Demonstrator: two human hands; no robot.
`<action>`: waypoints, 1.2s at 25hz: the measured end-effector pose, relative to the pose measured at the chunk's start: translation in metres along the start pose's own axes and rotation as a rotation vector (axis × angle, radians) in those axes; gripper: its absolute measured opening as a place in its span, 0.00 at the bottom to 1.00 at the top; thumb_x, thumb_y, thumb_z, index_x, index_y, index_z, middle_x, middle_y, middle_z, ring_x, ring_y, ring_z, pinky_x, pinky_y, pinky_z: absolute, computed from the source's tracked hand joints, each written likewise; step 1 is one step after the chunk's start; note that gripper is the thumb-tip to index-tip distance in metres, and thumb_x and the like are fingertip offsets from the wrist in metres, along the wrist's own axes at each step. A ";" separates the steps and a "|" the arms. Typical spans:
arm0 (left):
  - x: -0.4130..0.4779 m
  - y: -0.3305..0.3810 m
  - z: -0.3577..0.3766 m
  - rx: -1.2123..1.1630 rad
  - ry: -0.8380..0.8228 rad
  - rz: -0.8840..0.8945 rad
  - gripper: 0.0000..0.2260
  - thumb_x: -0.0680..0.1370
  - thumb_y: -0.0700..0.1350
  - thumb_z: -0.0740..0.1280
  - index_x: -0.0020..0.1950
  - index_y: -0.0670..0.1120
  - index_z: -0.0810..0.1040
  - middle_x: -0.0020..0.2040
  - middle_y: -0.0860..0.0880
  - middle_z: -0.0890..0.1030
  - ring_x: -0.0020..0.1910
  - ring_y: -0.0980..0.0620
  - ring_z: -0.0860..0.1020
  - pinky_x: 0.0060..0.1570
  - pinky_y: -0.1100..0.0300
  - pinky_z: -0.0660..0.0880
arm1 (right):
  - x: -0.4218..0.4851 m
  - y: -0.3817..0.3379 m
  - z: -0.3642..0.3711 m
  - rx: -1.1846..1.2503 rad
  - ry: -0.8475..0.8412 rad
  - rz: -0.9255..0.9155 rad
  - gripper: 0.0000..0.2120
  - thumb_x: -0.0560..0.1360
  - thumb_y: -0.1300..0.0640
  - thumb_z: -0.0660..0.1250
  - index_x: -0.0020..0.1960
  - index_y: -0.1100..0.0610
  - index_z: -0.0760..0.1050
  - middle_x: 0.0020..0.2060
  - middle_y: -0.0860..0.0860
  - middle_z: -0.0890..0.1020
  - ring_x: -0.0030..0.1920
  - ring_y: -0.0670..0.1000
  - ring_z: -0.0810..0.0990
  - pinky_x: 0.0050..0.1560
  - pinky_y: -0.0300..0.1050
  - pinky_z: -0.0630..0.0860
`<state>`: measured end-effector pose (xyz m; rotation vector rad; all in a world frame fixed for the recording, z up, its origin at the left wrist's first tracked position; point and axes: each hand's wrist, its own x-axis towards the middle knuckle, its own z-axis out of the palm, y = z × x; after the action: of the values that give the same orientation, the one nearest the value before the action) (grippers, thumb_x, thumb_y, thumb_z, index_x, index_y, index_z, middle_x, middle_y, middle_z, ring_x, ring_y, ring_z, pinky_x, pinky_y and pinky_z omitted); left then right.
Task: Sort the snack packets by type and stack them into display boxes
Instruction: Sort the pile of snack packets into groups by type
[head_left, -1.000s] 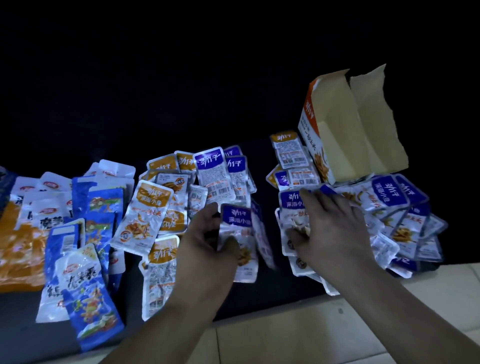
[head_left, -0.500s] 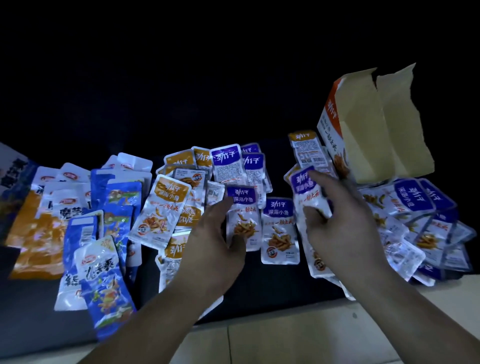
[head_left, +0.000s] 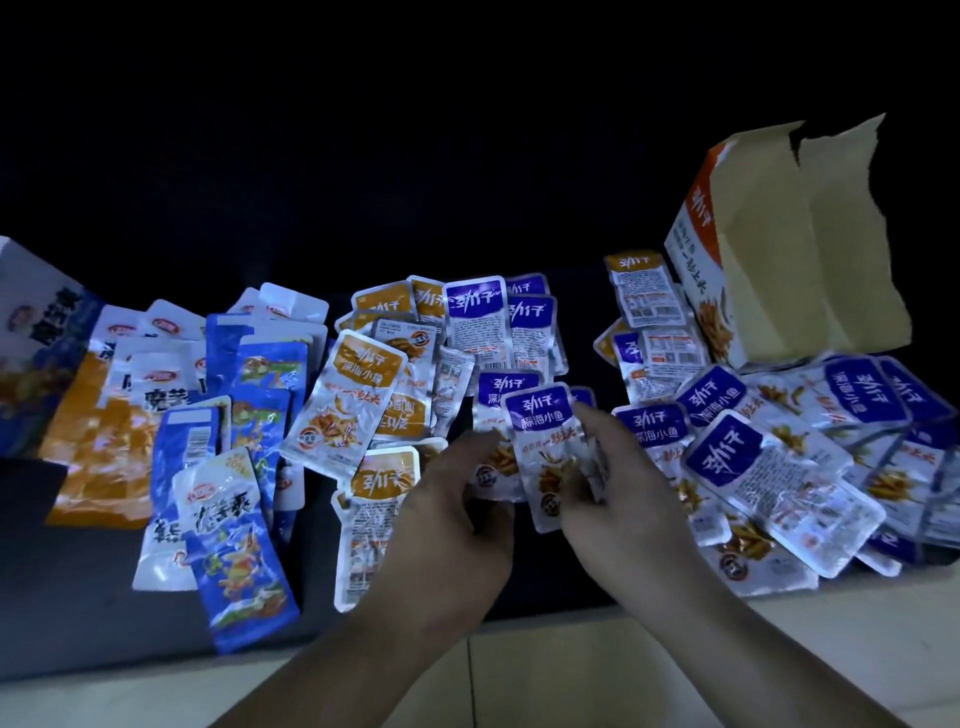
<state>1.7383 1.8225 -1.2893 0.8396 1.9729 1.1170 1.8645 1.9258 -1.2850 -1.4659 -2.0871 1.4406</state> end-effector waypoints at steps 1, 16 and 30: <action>0.002 0.001 0.001 0.001 -0.019 0.002 0.28 0.78 0.30 0.64 0.63 0.63 0.76 0.55 0.67 0.83 0.55 0.66 0.82 0.52 0.69 0.77 | 0.000 -0.002 0.001 0.072 -0.030 0.023 0.33 0.78 0.63 0.65 0.76 0.36 0.63 0.62 0.39 0.78 0.52 0.38 0.80 0.40 0.30 0.73; 0.028 0.035 0.032 0.233 -0.136 0.281 0.23 0.76 0.49 0.71 0.72 0.58 0.76 0.73 0.63 0.71 0.71 0.63 0.71 0.70 0.61 0.72 | 0.013 0.018 -0.084 -0.004 0.136 0.019 0.12 0.79 0.55 0.66 0.49 0.37 0.79 0.41 0.41 0.84 0.40 0.43 0.83 0.45 0.52 0.83; 0.127 0.048 0.109 0.756 -0.198 0.524 0.31 0.76 0.56 0.74 0.77 0.53 0.71 0.77 0.49 0.72 0.75 0.44 0.69 0.71 0.49 0.71 | -0.003 0.082 -0.110 -0.676 0.387 -0.234 0.22 0.72 0.49 0.71 0.63 0.56 0.79 0.58 0.51 0.83 0.61 0.59 0.79 0.52 0.54 0.82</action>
<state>1.7686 1.9910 -1.3207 1.8627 2.0610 0.4724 1.9852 1.9902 -1.2943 -1.4677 -2.4746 0.3232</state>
